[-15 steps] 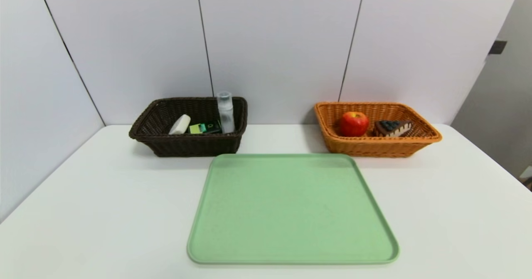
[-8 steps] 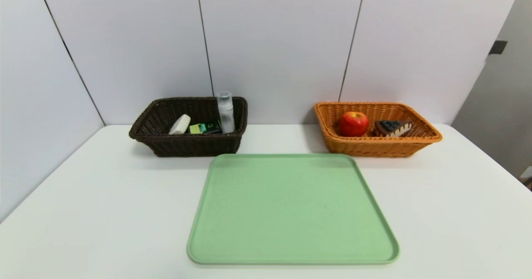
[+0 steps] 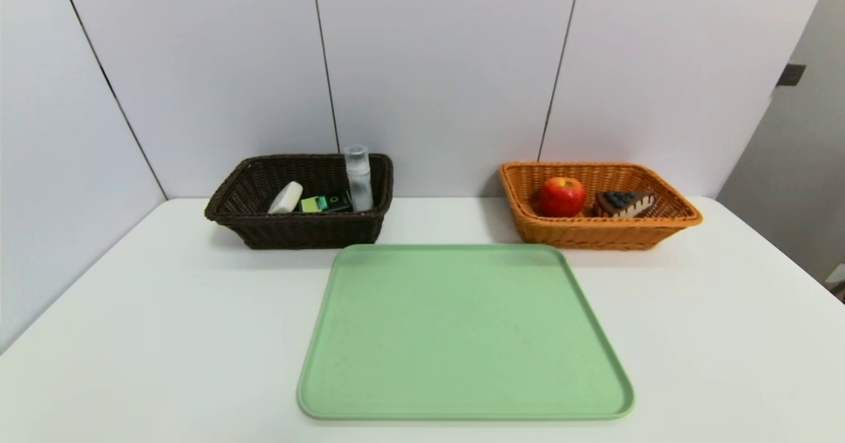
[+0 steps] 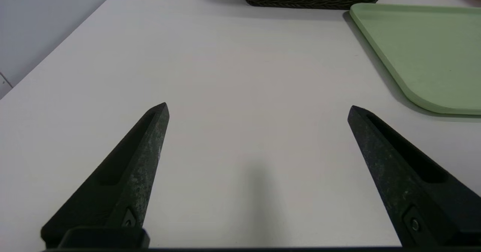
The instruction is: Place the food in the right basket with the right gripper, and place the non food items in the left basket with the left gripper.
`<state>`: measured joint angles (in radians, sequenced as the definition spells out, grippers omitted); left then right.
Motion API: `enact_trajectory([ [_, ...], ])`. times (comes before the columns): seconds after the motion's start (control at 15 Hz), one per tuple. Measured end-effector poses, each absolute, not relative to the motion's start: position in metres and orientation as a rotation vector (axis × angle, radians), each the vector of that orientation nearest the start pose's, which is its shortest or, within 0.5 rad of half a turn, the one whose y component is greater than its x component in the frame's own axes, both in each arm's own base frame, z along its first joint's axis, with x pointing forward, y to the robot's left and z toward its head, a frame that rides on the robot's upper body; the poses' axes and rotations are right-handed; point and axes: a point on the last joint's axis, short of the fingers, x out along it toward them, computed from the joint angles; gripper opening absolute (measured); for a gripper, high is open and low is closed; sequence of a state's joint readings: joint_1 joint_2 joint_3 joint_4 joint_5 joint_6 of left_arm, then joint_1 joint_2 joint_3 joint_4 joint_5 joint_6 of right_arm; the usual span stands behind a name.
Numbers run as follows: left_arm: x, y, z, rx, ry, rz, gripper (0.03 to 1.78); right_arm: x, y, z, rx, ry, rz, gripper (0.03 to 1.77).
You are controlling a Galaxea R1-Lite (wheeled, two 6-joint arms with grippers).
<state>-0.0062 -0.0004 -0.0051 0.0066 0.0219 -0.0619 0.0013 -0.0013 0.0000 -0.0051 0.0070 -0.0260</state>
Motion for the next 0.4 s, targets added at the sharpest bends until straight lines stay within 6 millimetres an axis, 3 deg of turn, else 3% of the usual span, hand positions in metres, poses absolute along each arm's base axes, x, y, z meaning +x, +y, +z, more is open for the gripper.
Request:
enact_trajectory([
  [0.4, -0.0228, 0.0008, 0.0758, -0.070, -0.004, 0.022, 1.69, -0.0229, -0.0001, 0.0762, 0.000, -0.008, -0.001, 1.71],
])
